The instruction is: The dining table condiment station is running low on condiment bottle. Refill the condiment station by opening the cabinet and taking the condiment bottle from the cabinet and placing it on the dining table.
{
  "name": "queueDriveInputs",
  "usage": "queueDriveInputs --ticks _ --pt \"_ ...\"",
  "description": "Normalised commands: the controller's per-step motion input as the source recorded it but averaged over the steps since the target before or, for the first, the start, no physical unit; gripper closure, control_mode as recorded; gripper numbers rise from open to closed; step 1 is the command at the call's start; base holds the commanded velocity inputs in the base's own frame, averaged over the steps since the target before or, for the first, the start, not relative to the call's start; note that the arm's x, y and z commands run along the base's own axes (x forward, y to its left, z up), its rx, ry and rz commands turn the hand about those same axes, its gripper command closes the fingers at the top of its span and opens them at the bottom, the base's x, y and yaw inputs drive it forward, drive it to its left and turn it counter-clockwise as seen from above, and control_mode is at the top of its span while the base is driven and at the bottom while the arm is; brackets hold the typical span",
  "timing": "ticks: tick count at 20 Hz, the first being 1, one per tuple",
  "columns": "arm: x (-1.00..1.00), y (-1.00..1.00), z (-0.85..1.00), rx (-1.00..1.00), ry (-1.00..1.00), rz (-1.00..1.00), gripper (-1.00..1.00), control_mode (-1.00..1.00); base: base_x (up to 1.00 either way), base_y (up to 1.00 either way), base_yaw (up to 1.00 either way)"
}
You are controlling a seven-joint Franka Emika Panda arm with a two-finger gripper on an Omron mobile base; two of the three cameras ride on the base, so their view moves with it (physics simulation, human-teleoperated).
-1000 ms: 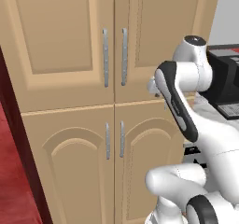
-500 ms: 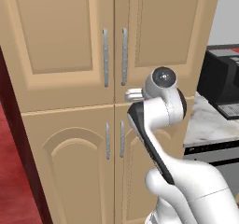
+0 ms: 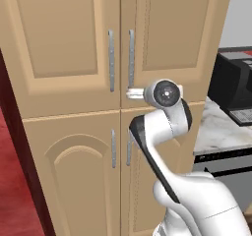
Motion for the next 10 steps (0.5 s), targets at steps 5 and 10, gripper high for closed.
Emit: queueDriveInputs --ticks 5,10 --pt "0.00 0.34 0.46 0.06 -0.29 0.02 -1.00 -1.00 0.00 0.00 0.00" --pt "0.00 0.17 0.34 0.02 -0.30 0.03 -1.00 -1.00 0.00 0.00 0.00"
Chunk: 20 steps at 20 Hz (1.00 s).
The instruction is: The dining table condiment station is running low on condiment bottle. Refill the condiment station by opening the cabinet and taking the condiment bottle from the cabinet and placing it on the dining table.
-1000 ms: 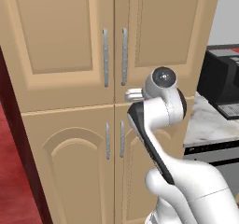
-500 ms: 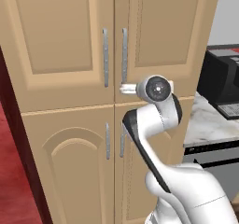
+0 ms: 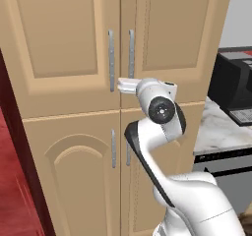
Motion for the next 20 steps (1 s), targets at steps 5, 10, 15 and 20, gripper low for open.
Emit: queueDriveInputs --ticks 5,10,15,20 --pt "0.01 0.51 0.35 -0.16 -0.23 0.00 -1.00 -1.00 0.00 0.00 0.00" --pt "0.02 0.29 0.20 -0.17 -0.26 0.01 -1.00 -1.00 0.00 0.00 0.00" --pt "0.15 0.06 0.14 -0.09 -0.07 0.01 -1.00 -1.00 0.00 0.00 0.00" --pt "0.02 -0.11 0.07 -0.02 -0.01 0.00 -1.00 -1.00 0.00 0.00 0.00"
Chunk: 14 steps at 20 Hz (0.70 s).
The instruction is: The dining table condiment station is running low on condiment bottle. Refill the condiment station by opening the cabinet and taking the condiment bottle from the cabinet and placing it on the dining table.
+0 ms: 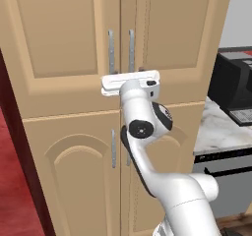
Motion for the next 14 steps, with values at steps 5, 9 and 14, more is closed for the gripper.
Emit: queueDriveInputs --ticks 5,9,14 --pt "0.07 -0.21 0.02 0.00 0.00 -0.03 -1.00 -1.00 0.00 0.00 0.00" --pt "0.29 -0.15 0.00 0.00 0.00 -0.02 -1.00 -1.00 0.00 0.00 0.00" --pt "0.48 0.00 0.00 0.00 0.00 -0.02 -1.00 -1.00 0.00 0.00 0.00"
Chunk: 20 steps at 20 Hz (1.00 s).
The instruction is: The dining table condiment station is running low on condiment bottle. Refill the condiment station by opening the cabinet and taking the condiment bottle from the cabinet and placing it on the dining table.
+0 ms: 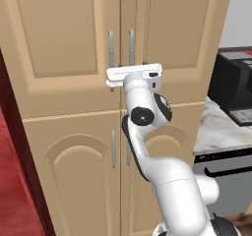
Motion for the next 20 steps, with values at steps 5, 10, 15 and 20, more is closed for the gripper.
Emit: queueDriveInputs --ticks 5,10,15,20 --pt "0.33 0.00 0.00 0.00 0.00 0.00 -1.00 -1.00 0.00 0.00 0.00" --pt "0.19 0.09 -0.03 -0.01 0.00 -0.01 1.00 -1.00 0.00 0.00 0.00" --pt "0.11 0.07 -0.01 -0.02 0.01 -0.02 1.00 -1.00 0.00 0.00 0.00" --pt "0.06 0.00 -0.03 0.00 0.07 -0.01 1.00 -1.00 0.00 0.00 0.00"
